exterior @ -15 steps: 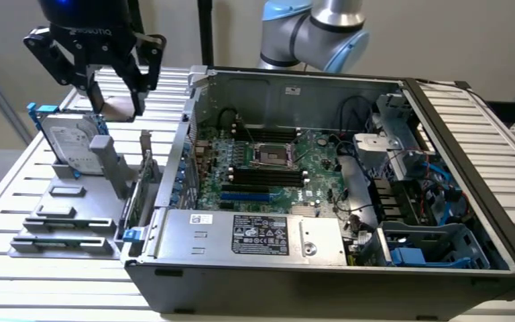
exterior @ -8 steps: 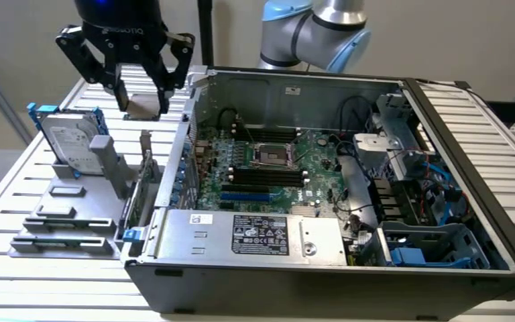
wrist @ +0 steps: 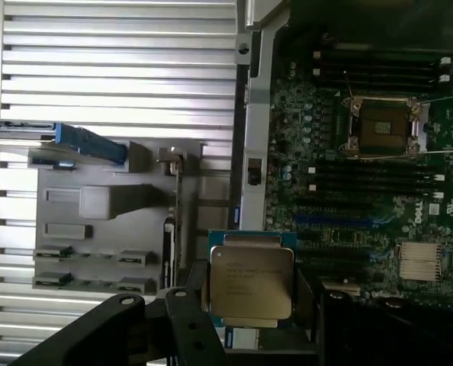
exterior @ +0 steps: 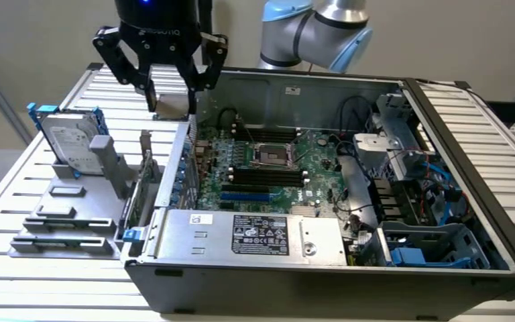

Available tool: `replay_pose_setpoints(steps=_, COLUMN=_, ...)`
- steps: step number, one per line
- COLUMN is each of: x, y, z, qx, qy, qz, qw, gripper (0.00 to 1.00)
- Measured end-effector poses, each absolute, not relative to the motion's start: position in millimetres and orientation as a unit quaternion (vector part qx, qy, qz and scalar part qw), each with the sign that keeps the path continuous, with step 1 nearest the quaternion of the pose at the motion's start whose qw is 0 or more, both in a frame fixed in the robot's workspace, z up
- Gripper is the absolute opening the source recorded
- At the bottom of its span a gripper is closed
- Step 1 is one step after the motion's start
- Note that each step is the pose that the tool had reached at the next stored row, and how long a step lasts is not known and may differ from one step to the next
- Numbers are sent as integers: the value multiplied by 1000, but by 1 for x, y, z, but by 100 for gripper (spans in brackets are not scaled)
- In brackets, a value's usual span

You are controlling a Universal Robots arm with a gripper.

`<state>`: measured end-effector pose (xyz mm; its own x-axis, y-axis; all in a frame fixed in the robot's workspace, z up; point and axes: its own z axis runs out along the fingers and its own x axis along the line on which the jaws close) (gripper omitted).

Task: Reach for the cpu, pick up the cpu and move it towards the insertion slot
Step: 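Pick up the cpu and move it towards the insertion slot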

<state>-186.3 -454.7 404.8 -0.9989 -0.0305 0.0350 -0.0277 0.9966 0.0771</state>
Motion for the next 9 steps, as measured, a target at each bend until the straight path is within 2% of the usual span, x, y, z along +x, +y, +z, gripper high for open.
replay_pose_setpoints(steps=9, x=-145, y=-454, z=404, qx=15, qy=-999, qz=-38, qw=18, gripper=55)
